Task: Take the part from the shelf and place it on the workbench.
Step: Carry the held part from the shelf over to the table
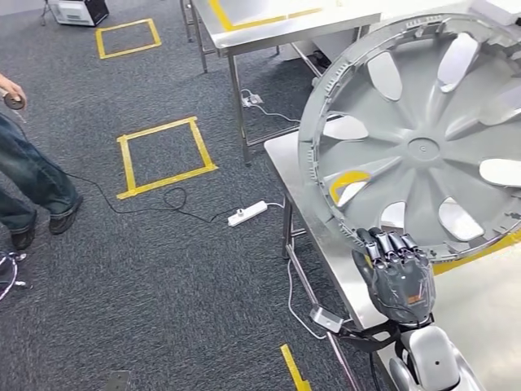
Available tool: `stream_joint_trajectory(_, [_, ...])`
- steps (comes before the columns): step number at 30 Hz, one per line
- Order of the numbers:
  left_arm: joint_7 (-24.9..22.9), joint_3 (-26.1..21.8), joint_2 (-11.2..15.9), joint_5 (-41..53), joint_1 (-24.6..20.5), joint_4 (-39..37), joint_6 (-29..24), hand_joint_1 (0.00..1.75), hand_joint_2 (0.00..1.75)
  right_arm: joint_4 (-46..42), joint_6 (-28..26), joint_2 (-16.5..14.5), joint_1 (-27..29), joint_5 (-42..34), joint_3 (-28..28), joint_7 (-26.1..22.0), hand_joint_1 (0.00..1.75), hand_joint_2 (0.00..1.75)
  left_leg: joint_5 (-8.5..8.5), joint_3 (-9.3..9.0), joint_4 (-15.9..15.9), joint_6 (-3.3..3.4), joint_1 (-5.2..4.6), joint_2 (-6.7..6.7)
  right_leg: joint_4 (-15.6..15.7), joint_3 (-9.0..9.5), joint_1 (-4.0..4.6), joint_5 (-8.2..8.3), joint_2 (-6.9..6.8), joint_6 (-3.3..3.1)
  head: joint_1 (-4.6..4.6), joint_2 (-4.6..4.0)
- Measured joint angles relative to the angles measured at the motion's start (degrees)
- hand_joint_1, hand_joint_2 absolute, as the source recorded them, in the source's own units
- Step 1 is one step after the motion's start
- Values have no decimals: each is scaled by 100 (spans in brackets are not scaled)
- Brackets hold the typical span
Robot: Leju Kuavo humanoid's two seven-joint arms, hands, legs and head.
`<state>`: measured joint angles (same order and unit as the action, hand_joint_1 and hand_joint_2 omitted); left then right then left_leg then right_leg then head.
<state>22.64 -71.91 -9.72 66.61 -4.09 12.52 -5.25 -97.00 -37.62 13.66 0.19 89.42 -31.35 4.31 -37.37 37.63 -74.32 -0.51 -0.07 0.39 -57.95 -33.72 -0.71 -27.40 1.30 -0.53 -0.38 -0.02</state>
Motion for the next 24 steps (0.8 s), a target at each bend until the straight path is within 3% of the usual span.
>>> stream_joint_trajectory(1, [1, 0, -2, -1, 6, 0, 0, 0, 175, 3, 0, -2, 4, 0, -2, 2, 175, 175, 57, 38, -56, 10, 0, -13, -1, 2, 4, 3, 86, 0, 0, 0])
stream_joint_trajectory(2, [1, 0, -2, -1, 7, 0, 0, 0, 175, 5, 0, -2, 7, 0, -3, 3, 175, 175, 227, -28, 127, 26, 1, -37, -3, 6, 4, 6, 172, 2, 0, 0])
stream_joint_trajectory(3, [1, 0, 2, -1, 6, 0, 0, 0, 175, 5, 0, -2, 7, 0, -5, 2, 175, 175, 475, -181, 508, 47, 3, -103, -5, 12, 3, 10, 256, 8, -1, 0])
stream_joint_trajectory(5, [0, 0, 12, -1, 5, 0, 0, 0, 175, 6, 0, -6, 1, 1, -5, 4, 175, 175, 831, -493, 1278, 83, 25, -393, -15, -5, 1, 27, 402, 39, 4, 0])
stream_joint_trajectory(7, [-3, 0, 19, 1, 4, 0, -1, 0, 175, 5, -2, -10, 2, 5, -2, 14, 175, 175, 892, -605, 1595, 95, 34, -560, -15, -68, -19, 66, 535, 108, 4, 0])
stream_joint_trajectory(9, [-7, 0, 8, 13, -2, 0, -6, 0, 175, 3, -8, -10, 44, 10, 7, 31, 175, 175, 908, -607, 1658, 128, 33, -445, 2, -141, -46, 100, 629, 185, -2, 0])
stream_joint_trajectory(11, [-7, 0, -6, 48, -12, 0, -21, 0, 175, -8, -15, -7, 103, 20, 27, 56, 175, 175, 959, -619, 1733, 195, 44, -295, -171, -271, -30, -31, 411, 230, 16, 0])
stream_joint_trajectory(13, [-10, 0, -13, 83, -10, 0, -39, 0, 175, -28, -22, 0, 154, 34, 64, 78, 175, 175, 984, -619, 1769, 234, 38, -131, -791, -566, -8, -375, 61, 259, 39, 0])
stream_joint_trajectory(15, [-15, 0, -20, 102, 1, 0, -57, 0, 175, -55, -27, 10, 233, 41, 127, 91, 175, 175, 982, -610, 1767, 242, 28, 35, -1474, -864, -13, -637, -66, 297, 45, 0])
stream_joint_trajectory(16, [-16, 0, -27, 109, 1, 0, -66, 0, 175, -69, -28, 21, 286, 42, 167, 96, 175, 175, 979, -609, 1766, 242, 26, 116, -1589, -903, -16, -639, -88, 315, 46, 0])
stream_joint_trajectory(17, [-16, 0, -36, 114, -4, 0, -74, 0, 175, -84, -28, 34, 336, 42, 211, 92, 175, 175, 976, -610, 1764, 238, 27, 190, -1458, -818, -20, -534, -114, 326, 47, 0])
stream_joint_trajectory(18, [-15, 0, -49, 117, -11, 0, -79, 0, 175, -102, -28, 46, 381, 42, 253, 86, 175, 175, 968, -613, 1761, 227, 28, 262, -1118, -621, -23, -362, -174, 331, 48, 0])
stream_joint_trajectory(20, [-16, 0, -72, 119, -24, 0, -84, 0, 175, -158, -23, 58, 434, 42, 330, 62, 175, 175, 940, -625, 1739, 183, 3, 393, -307, -162, -5, -104, -440, 315, 49, 0])
stream_joint_trajectory(21, [-18, 0, -78, 119, -27, 0, -85, 0, 175, -188, -19, 60, 447, 43, 361, 49, 175, 175, 925, -630, 1725, 157, -18, 455, -57, -18, 9, -49, -530, 284, 45, 0])
stream_joint_trajectory(22, [-21, 0, -81, 120, -30, 0, -85, 0, 175, -215, -15, 61, 459, 44, 388, 36, 175, 175, 914, -636, 1713, 135, -38, 514, 45, 39, 26, -49, -566, 249, 43, 0])
stream_joint_trajectory(24, [-29, 1, -85, 120, -43, 0, -86, 0, 175, -249, -9, 63, 495, 45, 429, 16, 175, 175, 891, -654, 1702, 94, -44, 617, 43, 34, 34, -31, -429, 171, 39, 0])
